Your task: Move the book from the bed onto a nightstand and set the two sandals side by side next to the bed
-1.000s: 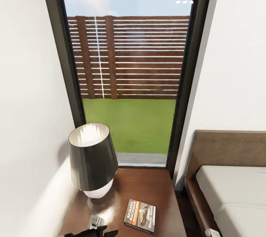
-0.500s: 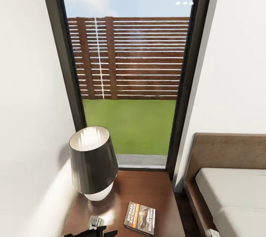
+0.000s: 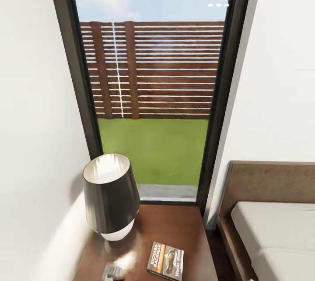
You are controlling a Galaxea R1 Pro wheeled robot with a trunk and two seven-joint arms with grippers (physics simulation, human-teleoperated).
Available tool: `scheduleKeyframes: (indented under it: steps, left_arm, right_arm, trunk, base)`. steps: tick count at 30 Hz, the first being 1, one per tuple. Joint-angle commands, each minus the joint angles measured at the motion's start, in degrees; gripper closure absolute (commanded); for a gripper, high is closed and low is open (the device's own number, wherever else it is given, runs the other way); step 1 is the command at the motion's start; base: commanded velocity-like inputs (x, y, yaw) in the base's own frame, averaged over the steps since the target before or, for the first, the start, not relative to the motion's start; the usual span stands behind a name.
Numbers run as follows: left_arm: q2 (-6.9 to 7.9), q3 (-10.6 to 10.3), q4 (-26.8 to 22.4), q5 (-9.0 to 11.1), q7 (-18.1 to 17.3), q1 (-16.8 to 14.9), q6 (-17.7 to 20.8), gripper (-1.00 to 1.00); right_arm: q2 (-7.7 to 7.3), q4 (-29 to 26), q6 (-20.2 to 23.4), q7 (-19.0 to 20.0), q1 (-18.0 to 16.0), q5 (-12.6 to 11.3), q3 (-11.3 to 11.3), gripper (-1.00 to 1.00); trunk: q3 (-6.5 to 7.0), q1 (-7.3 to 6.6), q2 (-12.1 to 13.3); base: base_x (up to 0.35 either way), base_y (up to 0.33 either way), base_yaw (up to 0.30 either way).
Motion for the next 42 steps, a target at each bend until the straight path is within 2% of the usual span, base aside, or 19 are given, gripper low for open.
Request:
scheduleKeyframes:
  steps: [1,3,5,6,9,13,16,23,28,42]
  left_arm:
    - [0.03,0.1,1.6,-0.1,1.1,0.0,-0.3,-1.00]
    - [0.00,0.1,3.4,-0.1,3.6,0.0,-0.2,-1.00]
    - [-0.08,-0.1,4.5,-0.1,8.0,0.5,-0.2,-1.00]
    - [-0.10,-0.1,4.7,-0.1,9.1,0.9,-0.2,-1.00]
    - [-0.23,-0.2,5.1,-0.1,14.0,4.2,-0.2,-1.00]
    - [-0.28,-0.2,5.2,0.0,16.4,6.7,-0.2,-1.00]
    - [-0.28,-0.2,5.2,0.0,18.1,7.9,-0.2,-1.00]
    - [-0.24,-0.2,5.3,0.0,25.1,8.8,-0.1,-1.00]
    - [-0.20,-0.1,5.2,0.0,26.5,8.9,-0.1,-1.00]
    - [-0.20,-0.1,5.2,0.0,26.8,8.9,-0.2,-1.00]
  right_arm:
    - [0.02,0.5,0.2,0.2,1.3,-0.4,0.1,-1.00]
    - [0.04,0.6,0.2,0.1,4.0,-0.4,0.1,-1.00]
    - [0.08,0.8,0.2,0.1,7.0,-0.1,0.2,-1.00]
    - [0.08,0.8,0.2,0.0,7.5,0.0,0.2,-1.00]
    - [0.10,0.9,0.2,0.0,9.2,1.2,0.1,-1.00]
    - [0.10,0.9,0.2,-0.1,12.2,1.9,0.2,-1.00]
    - [0.10,0.8,0.2,-0.1,12.7,2.0,0.2,-1.00]
    - [0.10,0.8,0.3,-0.3,12.8,1.8,0.1,-1.00]
    - [0.17,0.8,0.2,-0.3,12.8,1.8,0.1,-1.00]
    - [0.19,0.7,0.2,-0.3,12.8,1.8,0.3,-1.00]
  trunk:
    - [0.13,-0.23,0.4]
    - [0.49,-0.67,1.2]
    - [0.84,-1.11,2.0]
    - [1.02,-1.33,2.4]
    - [1.56,-1.99,3.6]
    - [2.28,-2.86,5.2]
    - [2.82,-3.52,6.4]
    - [4.08,-5.06,9.2]
    - [4.97,-6.16,11.2]
    - [4.97,-6.16,11.2]
  base:
    - [0.000,0.000,0.000]
    - [0.000,0.000,0.000]
    - [0.000,0.000,0.000]
    - [0.000,0.000,0.000]
    - [0.000,0.000,0.000]
    - [0.000,0.000,0.000]
    - [0.000,0.000,0.000]
    - [0.000,0.000,0.000]
    - [0.000,0.000,0.000]
    - [0.000,0.000,0.000]
